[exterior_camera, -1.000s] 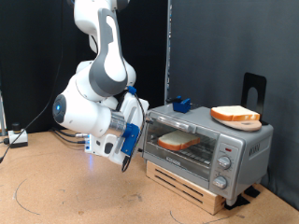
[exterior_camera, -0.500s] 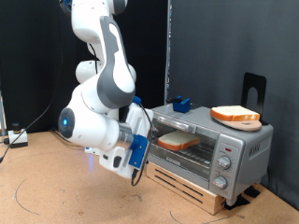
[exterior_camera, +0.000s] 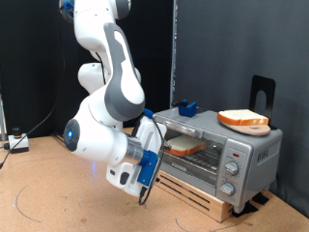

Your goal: Make a piece of toast with the oven

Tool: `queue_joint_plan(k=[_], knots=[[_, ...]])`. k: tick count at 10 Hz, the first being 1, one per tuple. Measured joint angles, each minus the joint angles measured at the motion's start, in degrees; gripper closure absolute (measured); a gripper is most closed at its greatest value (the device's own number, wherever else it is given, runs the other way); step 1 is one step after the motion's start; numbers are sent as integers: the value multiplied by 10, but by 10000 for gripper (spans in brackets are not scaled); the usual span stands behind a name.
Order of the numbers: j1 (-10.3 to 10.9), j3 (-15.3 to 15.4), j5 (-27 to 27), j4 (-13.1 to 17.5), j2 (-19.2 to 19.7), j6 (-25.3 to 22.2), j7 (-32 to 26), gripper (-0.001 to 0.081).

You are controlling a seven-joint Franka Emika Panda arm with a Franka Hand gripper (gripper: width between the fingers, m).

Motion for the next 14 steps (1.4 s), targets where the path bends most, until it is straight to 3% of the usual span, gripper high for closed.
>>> queue_joint_plan(k=[3,5,8,13,14], knots=[[6,5,10,88,82,-76,84,-1],[18,6,16,129,123,-69,115,-1],[18,13,19,144,137,-81,112,-1],[61,30,8,235,218,-53,83,-1],[61,29,10,234,218,-53,86,-1]])
